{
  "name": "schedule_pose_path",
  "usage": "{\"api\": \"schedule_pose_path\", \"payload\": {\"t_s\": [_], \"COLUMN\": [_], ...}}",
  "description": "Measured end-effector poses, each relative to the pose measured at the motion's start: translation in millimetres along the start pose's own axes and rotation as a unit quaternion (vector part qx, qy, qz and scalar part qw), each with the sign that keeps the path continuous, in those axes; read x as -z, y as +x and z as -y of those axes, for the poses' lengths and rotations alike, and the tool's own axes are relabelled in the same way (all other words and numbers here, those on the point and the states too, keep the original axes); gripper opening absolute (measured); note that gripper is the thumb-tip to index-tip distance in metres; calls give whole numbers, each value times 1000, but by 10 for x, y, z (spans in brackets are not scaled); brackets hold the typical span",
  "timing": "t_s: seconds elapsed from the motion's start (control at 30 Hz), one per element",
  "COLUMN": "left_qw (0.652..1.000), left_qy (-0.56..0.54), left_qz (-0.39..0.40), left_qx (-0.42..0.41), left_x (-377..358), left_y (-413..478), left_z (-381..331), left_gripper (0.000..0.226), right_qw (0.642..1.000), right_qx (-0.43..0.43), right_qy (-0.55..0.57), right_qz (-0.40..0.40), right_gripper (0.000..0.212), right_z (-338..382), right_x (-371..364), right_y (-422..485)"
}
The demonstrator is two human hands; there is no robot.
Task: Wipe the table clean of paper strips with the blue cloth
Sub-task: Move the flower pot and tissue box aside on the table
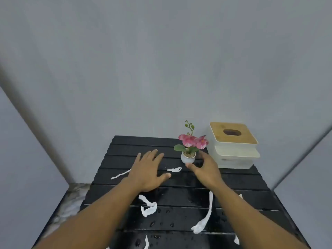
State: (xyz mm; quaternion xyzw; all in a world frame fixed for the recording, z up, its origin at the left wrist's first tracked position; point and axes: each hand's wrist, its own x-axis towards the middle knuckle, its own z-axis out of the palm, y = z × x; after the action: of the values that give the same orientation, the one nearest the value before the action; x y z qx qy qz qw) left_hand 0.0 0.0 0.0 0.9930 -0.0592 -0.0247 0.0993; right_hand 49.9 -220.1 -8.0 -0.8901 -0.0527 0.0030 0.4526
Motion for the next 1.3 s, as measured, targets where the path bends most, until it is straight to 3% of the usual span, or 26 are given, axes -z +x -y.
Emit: {"api": "schedule_pose_path", "payload": {"t_s": [0.13, 0.6, 0.93, 1.3], "left_qw": [998, 999, 992, 996], "left_qy": [60, 30, 27, -35], "left_qz": [18, -15, -2, -36], "left_qx": [0, 7, 121, 79], "left_x": [-200, -200, -58, -301], "left_y": [73, 22, -402, -610], "left_z": [103, 474, 1313, 1505], "left_gripper": [83, 86, 101, 102], "right_qw": [999, 994, 998, 994], "right_qx": [-35, -28, 53, 99], "right_qy": [24, 20, 40, -8], "right_qz": [-33, -103, -16, 45], "right_gripper": [51, 50, 48, 46], "right_z": [-58, -65, 803, 1031], "right_x": [-130, -352, -1295, -1934], "right_y": [135, 245, 375, 337]}}
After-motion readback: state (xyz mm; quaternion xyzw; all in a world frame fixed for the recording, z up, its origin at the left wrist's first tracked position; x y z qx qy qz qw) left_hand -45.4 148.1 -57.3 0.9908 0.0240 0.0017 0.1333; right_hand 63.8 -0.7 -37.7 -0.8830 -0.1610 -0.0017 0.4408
